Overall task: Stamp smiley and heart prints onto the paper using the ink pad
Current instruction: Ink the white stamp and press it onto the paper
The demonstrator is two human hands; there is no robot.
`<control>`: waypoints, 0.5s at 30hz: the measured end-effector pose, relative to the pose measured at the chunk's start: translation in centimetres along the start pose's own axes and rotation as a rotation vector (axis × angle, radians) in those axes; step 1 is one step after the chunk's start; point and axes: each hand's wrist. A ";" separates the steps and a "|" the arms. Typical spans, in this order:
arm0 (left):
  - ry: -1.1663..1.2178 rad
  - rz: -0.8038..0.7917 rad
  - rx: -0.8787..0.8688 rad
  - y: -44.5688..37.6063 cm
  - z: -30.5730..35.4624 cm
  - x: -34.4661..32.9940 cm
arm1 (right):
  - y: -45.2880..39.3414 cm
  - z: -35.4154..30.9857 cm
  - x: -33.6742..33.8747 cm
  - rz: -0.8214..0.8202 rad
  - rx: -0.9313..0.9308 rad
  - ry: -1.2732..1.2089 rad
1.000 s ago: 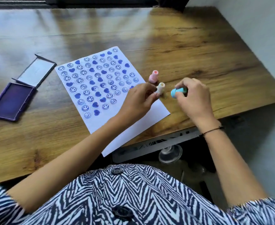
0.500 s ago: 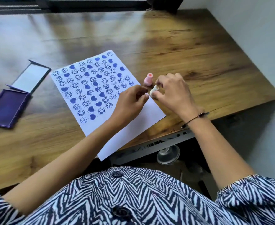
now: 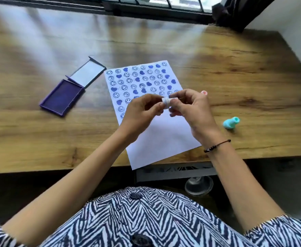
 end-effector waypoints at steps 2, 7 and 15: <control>-0.011 0.068 0.010 0.5 -0.2 1.6 | -0.4 0.0 -1.6 -0.120 0.000 0.044; 0.089 0.242 0.037 2.2 -0.8 5.9 | -1.5 -1.1 -7.0 -0.307 0.099 0.125; 0.474 0.524 0.068 4.6 -2.1 11.1 | -1.9 -3.2 -14.9 -0.446 0.540 0.389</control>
Point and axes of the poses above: each hand's wrist, its own y-axis away from the middle knuckle, its own x-axis out of the back of the hand, z = x × y, and after that the axes turned 8 degrees about x, right-handed
